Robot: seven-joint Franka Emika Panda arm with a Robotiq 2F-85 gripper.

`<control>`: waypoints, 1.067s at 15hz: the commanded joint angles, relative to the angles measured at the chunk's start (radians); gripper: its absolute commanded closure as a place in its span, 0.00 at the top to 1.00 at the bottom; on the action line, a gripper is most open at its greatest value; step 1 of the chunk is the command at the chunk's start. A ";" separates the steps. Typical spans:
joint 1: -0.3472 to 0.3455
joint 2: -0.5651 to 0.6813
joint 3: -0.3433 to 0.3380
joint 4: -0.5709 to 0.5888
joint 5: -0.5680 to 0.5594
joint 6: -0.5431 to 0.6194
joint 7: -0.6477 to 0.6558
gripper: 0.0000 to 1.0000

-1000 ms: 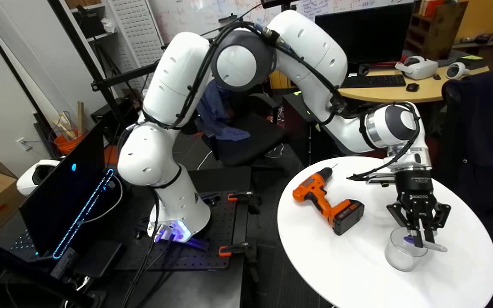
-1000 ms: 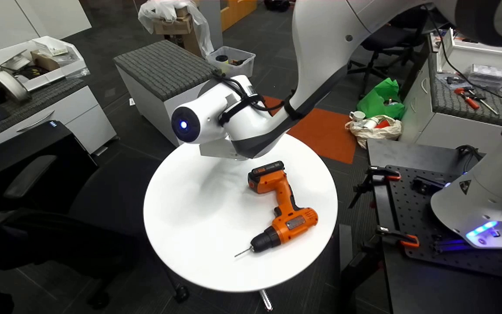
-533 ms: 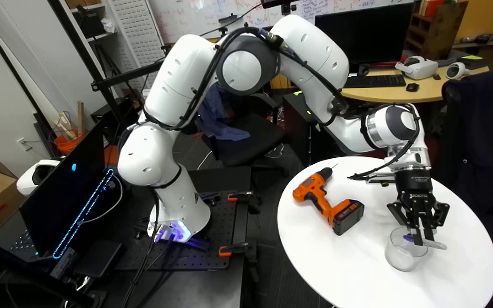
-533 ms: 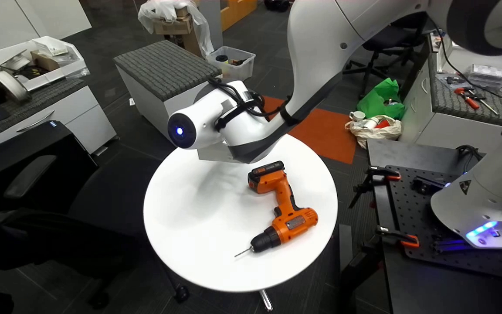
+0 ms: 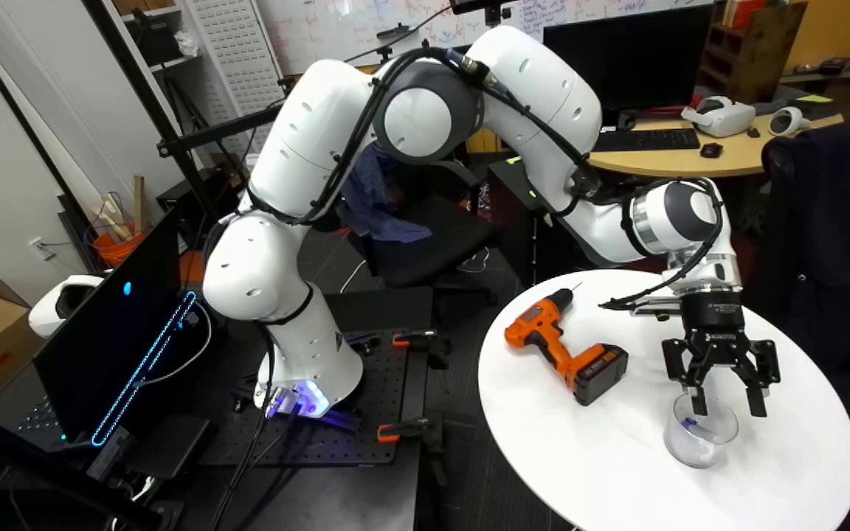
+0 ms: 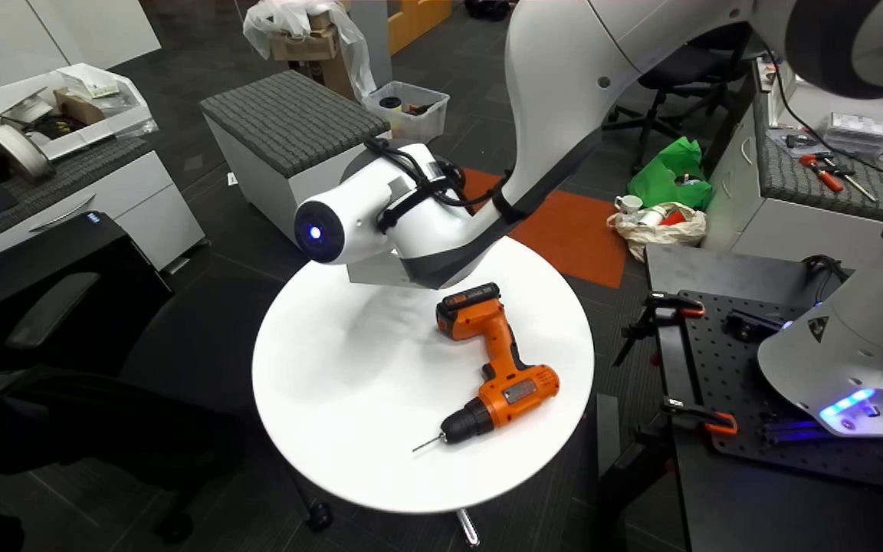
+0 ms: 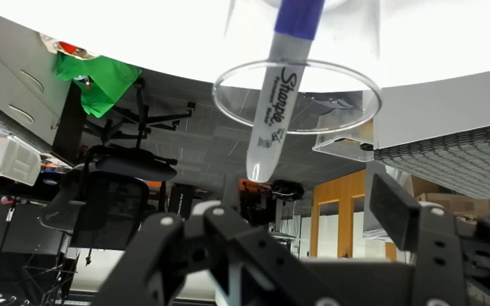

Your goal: Put the blue marker in the glass cup on the table

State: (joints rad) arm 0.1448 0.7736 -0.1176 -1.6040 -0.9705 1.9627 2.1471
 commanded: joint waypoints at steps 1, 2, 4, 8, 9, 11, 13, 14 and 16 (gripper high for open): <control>0.001 -0.024 0.007 0.000 0.002 -0.028 -0.002 1.00; 0.000 -0.035 0.007 -0.007 0.002 -0.023 0.003 1.00; -0.001 -0.073 0.007 -0.030 0.003 -0.014 0.015 1.00; -0.021 -0.199 0.030 -0.098 0.019 0.054 0.015 1.00; -0.027 -0.231 0.037 -0.117 0.024 0.085 0.014 1.00; -0.045 -0.301 0.062 -0.164 0.050 0.177 -0.014 1.00; -0.058 -0.357 0.083 -0.207 0.080 0.268 -0.042 1.00; -0.065 -0.380 0.093 -0.227 0.104 0.312 -0.069 1.00; -0.074 -0.420 0.109 -0.271 0.160 0.402 -0.137 1.00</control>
State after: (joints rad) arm 0.0997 0.4479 -0.0411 -1.7686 -0.8760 2.2465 2.0931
